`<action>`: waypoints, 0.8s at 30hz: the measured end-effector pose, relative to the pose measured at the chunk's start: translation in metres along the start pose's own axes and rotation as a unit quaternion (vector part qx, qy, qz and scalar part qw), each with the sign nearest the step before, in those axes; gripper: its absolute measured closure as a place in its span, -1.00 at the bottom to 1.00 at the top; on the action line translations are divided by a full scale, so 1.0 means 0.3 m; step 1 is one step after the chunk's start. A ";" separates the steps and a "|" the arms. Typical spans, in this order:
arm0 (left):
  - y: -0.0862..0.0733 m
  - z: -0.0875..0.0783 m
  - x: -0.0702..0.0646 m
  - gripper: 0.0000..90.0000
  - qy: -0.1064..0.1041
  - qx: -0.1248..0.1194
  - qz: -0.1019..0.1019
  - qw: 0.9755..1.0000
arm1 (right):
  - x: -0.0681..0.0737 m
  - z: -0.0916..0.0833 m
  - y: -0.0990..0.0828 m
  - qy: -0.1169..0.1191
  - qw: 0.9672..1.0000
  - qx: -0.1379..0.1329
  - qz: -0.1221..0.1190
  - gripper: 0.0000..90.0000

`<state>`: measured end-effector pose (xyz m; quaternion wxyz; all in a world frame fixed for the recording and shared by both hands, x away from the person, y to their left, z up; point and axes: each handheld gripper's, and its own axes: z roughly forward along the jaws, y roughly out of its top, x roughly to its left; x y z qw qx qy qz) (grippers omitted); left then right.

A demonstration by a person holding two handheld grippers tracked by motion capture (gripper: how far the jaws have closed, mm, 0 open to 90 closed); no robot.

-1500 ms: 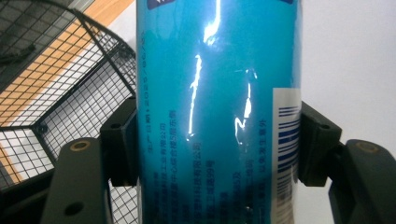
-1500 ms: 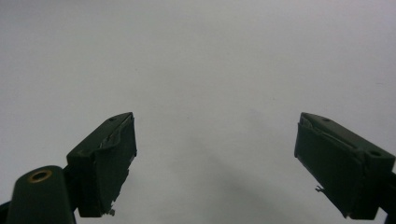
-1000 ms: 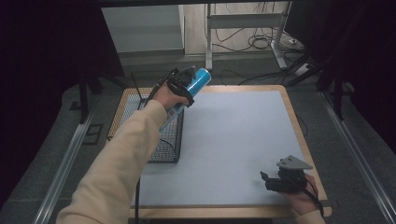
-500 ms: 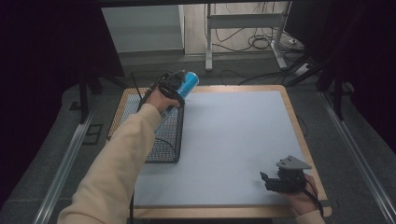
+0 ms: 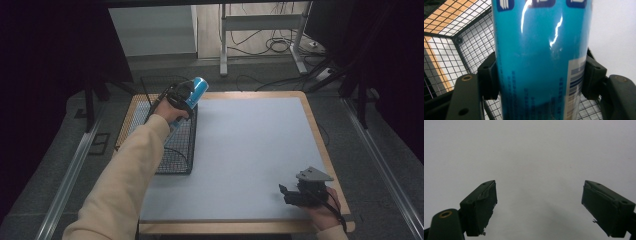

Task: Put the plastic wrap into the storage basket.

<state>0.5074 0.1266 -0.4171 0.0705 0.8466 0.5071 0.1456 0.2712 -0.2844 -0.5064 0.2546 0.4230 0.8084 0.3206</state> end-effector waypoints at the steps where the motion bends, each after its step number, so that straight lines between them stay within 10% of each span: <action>1: -0.001 0.011 0.000 -0.31 0.005 0.001 0.001 1.000 | 0.002 0.001 0.000 0.000 1.000 0.000 -0.001 -0.71; 24: -0.018 0.047 0.036 -0.51 0.012 -0.024 -0.015 1.000 | 0.001 -0.003 -0.003 -0.001 1.000 0.001 -0.005 -0.71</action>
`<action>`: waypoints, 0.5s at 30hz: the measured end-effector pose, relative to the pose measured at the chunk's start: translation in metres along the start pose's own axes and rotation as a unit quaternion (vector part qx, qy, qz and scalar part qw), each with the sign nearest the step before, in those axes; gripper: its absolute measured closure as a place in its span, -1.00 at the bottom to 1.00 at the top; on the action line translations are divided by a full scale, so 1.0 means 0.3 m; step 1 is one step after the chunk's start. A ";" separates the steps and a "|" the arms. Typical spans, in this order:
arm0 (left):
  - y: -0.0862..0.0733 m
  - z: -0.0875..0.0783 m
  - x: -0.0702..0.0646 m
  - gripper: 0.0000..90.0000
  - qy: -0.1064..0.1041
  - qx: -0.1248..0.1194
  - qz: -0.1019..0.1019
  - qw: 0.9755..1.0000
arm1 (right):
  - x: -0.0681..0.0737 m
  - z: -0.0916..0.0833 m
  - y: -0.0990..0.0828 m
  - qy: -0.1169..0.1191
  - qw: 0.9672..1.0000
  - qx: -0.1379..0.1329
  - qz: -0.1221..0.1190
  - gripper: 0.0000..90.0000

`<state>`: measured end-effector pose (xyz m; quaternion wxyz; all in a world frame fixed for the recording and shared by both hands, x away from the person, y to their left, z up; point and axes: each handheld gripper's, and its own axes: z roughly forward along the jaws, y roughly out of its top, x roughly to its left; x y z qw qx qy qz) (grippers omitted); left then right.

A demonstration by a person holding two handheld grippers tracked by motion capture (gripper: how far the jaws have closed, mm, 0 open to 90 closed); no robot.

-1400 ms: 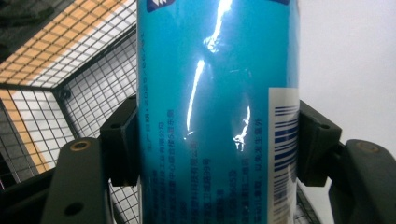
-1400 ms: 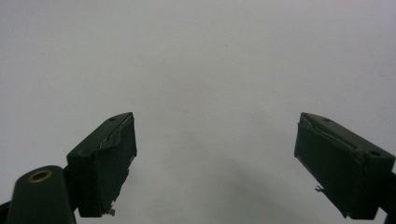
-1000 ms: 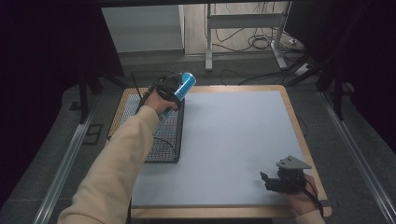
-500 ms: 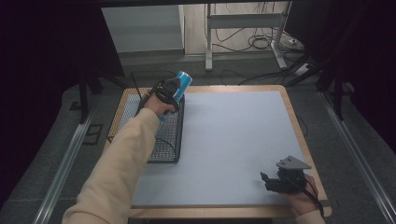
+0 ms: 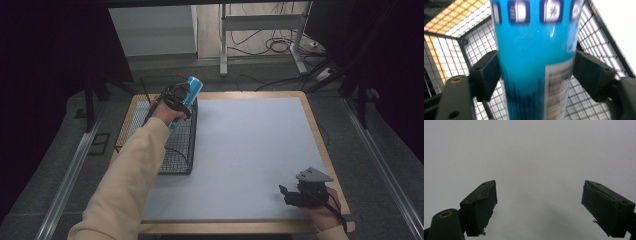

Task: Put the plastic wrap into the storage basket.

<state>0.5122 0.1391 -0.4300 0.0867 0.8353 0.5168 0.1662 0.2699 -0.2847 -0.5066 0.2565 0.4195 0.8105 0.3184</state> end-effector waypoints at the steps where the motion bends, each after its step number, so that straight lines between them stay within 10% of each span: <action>1: -0.016 0.004 0.002 -0.57 -0.001 0.010 -0.009 1.000 | -0.001 -0.001 -0.001 0.000 1.000 0.001 -0.001 -0.71; 7: -0.091 -0.055 0.007 -0.73 -0.039 -0.035 -0.035 0.998 | -0.003 -0.004 -0.005 -0.002 1.000 0.000 0.003 -0.71; 15: -0.176 -0.205 -0.053 -0.75 -0.079 -0.093 -0.014 0.992 | 0.007 -0.008 -0.002 -0.003 1.000 -0.001 -0.004 -0.71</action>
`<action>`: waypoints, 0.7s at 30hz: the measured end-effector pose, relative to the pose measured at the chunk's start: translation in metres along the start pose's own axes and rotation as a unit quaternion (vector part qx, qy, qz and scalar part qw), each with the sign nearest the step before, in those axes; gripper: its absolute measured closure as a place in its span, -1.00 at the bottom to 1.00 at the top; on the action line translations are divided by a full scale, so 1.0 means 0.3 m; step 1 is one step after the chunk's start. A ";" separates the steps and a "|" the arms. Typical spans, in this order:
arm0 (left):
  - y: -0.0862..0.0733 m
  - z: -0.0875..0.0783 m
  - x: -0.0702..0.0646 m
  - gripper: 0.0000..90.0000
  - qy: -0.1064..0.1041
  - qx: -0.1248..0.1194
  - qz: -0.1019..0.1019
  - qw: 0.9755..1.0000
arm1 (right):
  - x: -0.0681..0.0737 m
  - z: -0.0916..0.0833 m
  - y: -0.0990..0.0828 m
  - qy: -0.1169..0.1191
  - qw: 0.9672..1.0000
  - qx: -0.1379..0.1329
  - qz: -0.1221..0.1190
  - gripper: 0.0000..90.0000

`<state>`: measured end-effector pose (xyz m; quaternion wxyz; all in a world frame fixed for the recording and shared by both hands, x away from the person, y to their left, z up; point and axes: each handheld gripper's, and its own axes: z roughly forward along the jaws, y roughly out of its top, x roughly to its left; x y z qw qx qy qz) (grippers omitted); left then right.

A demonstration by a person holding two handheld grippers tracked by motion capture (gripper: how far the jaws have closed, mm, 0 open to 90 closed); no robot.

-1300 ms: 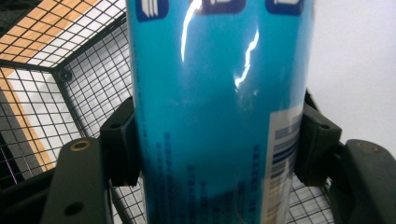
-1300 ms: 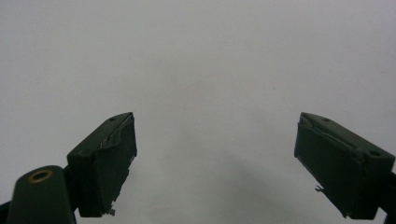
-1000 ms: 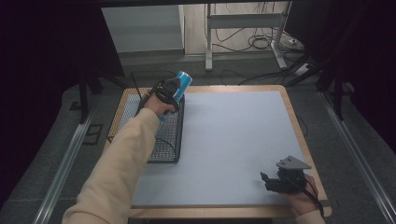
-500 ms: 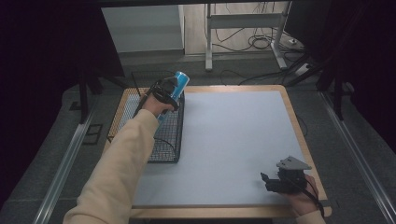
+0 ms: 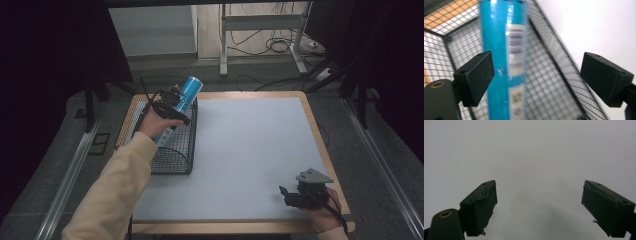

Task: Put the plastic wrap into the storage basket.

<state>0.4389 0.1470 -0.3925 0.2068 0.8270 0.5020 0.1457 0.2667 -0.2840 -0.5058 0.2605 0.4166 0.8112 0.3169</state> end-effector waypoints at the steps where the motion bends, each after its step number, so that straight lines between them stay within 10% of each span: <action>1: -0.008 -0.014 -0.013 -0.74 -0.003 -0.005 0.001 1.000 | 0.002 -0.001 0.001 0.001 1.000 -0.001 -0.001 -0.71; 9: -0.079 -0.101 -0.136 -0.68 -0.033 -0.050 0.034 0.998 | 0.014 -0.012 0.001 0.005 1.000 -0.005 -0.007 -0.71; 21: -0.239 -0.132 -0.385 -0.67 -0.127 -0.087 0.098 0.983 | 0.017 -0.015 0.000 -0.002 1.000 -0.003 -0.010 -0.71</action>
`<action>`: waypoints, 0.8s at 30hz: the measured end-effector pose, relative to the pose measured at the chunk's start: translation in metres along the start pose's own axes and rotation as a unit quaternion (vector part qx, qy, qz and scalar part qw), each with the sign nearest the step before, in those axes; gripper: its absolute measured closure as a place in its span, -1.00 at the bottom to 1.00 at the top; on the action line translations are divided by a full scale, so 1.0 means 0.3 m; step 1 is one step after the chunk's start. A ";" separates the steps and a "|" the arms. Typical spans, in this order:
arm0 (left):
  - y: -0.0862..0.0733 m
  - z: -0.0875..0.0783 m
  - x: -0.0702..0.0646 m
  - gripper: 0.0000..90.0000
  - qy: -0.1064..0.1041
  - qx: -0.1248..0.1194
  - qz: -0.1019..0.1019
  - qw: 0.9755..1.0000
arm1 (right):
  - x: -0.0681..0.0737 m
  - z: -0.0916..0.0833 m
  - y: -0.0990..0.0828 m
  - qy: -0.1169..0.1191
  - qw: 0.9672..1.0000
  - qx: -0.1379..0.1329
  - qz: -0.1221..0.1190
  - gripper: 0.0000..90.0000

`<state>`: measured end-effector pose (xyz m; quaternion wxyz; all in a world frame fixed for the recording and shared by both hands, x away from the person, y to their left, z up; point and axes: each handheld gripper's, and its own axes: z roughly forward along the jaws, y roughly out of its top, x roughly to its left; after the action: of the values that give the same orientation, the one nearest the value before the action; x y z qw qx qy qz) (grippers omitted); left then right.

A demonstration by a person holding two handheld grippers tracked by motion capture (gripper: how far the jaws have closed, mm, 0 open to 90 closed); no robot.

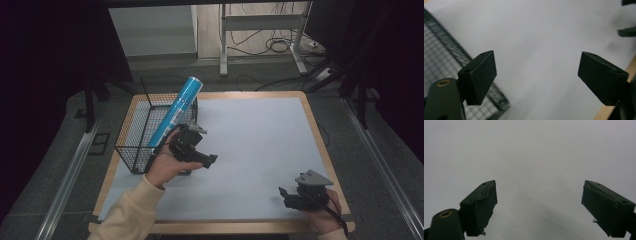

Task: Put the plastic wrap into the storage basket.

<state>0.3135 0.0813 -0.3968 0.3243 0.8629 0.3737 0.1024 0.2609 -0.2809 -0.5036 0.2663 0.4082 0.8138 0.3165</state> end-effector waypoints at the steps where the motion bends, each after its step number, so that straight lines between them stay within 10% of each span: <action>1: -0.012 0.006 -0.017 -0.67 -0.006 -0.001 0.001 1.000 | 0.002 0.000 0.000 0.000 1.000 0.000 0.000 -0.71; 11: -0.152 0.089 -0.133 -0.67 -0.028 0.013 0.033 0.999 | 0.007 -0.009 0.003 -0.002 1.000 -0.006 -0.003 -0.71; 24: -0.224 0.107 -0.092 -0.64 -0.022 0.011 0.001 1.000 | 0.005 -0.003 0.016 0.000 1.000 -0.017 -0.001 -0.71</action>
<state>0.2688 0.0804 -0.4623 0.3228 0.8688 0.3670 0.0795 0.2620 -0.2776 -0.4997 0.2736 0.4024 0.8087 0.3304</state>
